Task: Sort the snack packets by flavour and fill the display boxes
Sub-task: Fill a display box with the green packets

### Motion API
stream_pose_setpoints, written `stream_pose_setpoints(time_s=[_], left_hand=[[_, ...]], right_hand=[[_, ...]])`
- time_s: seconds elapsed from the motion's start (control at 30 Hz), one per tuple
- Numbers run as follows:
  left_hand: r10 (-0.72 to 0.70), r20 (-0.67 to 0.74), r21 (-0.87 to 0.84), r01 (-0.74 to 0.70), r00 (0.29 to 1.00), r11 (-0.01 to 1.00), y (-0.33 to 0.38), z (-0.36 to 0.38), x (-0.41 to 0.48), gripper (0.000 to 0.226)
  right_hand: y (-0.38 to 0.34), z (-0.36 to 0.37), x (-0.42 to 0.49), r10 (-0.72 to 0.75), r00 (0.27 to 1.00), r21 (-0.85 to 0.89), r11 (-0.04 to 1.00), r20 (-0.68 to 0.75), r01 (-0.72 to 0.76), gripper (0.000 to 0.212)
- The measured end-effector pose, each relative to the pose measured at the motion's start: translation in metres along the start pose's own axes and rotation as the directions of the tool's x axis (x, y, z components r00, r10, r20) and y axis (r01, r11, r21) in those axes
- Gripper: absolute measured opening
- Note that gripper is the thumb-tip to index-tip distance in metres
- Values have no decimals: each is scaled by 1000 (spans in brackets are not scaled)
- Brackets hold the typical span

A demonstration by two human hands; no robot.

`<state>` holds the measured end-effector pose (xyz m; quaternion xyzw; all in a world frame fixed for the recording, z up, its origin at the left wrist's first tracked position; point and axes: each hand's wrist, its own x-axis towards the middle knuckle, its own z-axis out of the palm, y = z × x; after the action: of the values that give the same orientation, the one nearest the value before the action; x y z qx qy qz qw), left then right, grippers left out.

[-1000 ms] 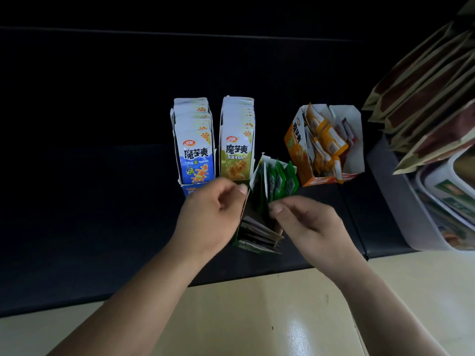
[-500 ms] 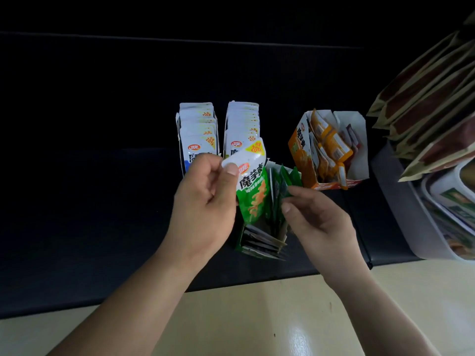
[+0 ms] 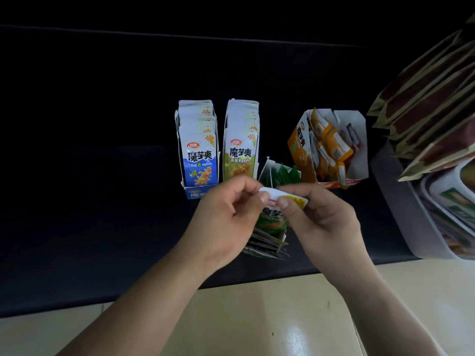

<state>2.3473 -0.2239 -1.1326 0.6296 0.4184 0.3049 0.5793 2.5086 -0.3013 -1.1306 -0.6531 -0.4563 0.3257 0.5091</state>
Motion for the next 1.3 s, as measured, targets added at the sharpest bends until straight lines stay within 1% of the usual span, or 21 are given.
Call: stream_pose_setpoints(time_s=[0.1,0.17,0.27,0.33,0.37,0.47,0.53,0.6,0.67,0.73,0.9,1.0,1.07,1.13,1.23,1.3], left_hand=[[-70,-4,135,70,998,988,-17,0,1,9],[-91,-6,221,91,996,971,-24,-2,-1,13],[-102,-93,206,119,990,971,-28,-7,3,15],[-81,-143,157,103,986,982,-24,-7,12,9],[-61,-154,153,85,986,984,-20,-5,16,10],[-45,-110,234,70,993,970,-13,10,28,26],[-57,-74,321,78,996,944,-13,21,34,29],[-55,-73,380,79,996,921,-15,26,37,29],[-44,-85,399,75,995,914,-16,26,39,28],[-54,-82,330,78,995,941,-17,23,37,27],[-89,-79,79,96,993,992,-7,14,19,12],[-58,-116,-10,58,991,998,0,7,14,15],[-22,-109,-42,17,994,999,3,-1,14,20],[12,-77,-26,-14,997,1000,8,-11,15,24],[53,-45,104,-48,998,993,14,-22,16,11],[108,-17,161,-104,994,982,20,-24,17,14]], right_hand=[[18,0,-2,84,995,-119,990,58,-77,9],[26,2,-7,118,984,-201,976,131,-90,12],[29,1,-12,152,958,-266,960,245,-84,23],[25,-3,-11,157,951,-227,969,268,-96,24],[22,-4,-11,154,955,-183,977,254,-109,23],[17,-4,-8,126,981,-54,991,148,-119,18],[20,-3,-7,123,991,-56,991,60,-120,13],[27,-3,-7,122,993,-90,988,-1,-122,20],[32,-4,-6,128,991,-90,987,-41,-132,28],[34,-5,-6,145,988,-80,986,-50,-149,29],[30,-4,-3,169,985,-57,984,-32,-171,35],[28,-3,-4,166,986,-55,984,-33,-168,44],[26,-3,-4,150,987,-48,987,-48,-152,49],[24,-2,-3,139,988,-13,990,-69,-140,54],[23,0,-2,102,990,5,995,-102,-102,66],[21,2,-2,71,993,-12,997,-97,-72,69]])
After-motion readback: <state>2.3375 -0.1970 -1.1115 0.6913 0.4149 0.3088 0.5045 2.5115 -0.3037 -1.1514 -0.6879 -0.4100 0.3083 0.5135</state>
